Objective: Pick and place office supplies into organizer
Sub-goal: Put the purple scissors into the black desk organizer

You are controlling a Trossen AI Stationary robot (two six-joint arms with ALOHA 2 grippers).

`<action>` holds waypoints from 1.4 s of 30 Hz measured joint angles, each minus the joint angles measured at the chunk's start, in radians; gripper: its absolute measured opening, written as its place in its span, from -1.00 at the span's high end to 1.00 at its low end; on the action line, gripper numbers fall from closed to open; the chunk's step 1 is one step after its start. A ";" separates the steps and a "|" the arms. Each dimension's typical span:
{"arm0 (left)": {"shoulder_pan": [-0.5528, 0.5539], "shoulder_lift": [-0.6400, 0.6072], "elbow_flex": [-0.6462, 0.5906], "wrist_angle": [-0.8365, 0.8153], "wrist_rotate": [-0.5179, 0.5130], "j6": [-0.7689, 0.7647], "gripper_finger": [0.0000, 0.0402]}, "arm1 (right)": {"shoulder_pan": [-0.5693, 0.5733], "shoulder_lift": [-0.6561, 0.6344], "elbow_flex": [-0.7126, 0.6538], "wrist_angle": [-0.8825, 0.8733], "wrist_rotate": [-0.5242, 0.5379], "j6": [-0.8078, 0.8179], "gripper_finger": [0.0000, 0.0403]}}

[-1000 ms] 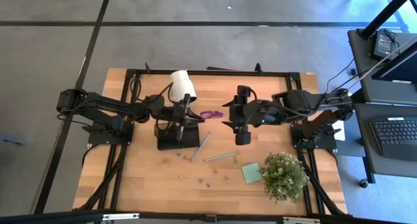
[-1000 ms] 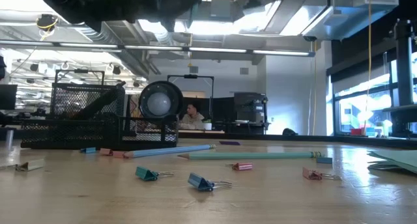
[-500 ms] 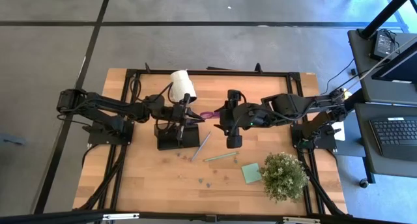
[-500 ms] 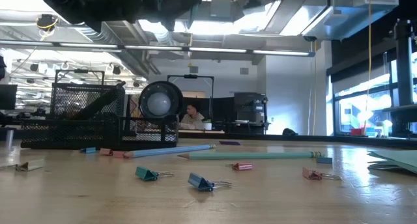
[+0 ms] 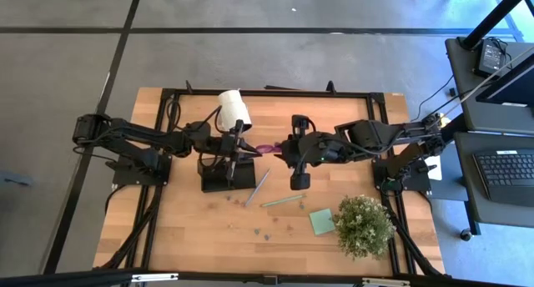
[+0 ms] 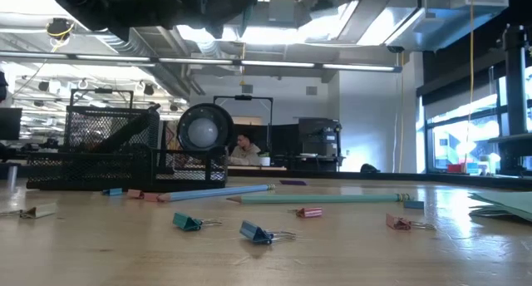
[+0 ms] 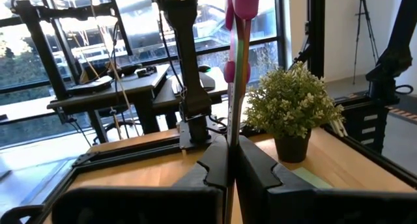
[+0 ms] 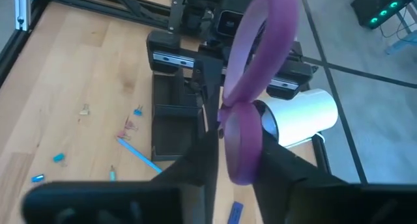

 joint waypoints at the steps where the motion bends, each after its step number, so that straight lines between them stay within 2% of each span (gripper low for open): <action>1: 0.000 0.000 0.000 0.000 0.000 0.000 0.96 | 0.000 0.000 0.000 0.000 0.000 0.000 0.66; 6: 0.000 0.000 0.000 0.000 -0.001 0.020 0.90 | 0.000 0.000 0.000 0.000 0.000 -0.005 0.86; 16: 0.000 0.000 0.000 -0.015 0.007 0.068 0.87 | 0.000 0.000 0.000 -0.001 -0.002 -0.005 0.86; 19: -0.008 0.000 0.000 -0.059 0.033 0.118 0.75 | 0.001 0.000 -0.001 -0.005 -0.007 -0.005 0.86; 25: -0.020 -0.014 0.000 -0.122 0.050 0.100 0.40 | 0.000 0.000 -0.001 -0.004 -0.008 -0.005 0.86; 28: -0.027 -0.056 0.000 -0.219 0.030 0.109 0.27 | 0.001 0.000 -0.001 -0.002 -0.007 -0.005 0.86; 33: -0.040 -0.197 0.000 -0.416 -0.121 0.128 0.15 | 0.000 -0.001 -0.001 -0.003 0.012 -0.002 0.86; 42: -0.062 -0.475 0.000 -0.862 -0.189 0.012 0.17 | -0.019 0.007 -0.001 0.038 -0.007 -0.022 0.86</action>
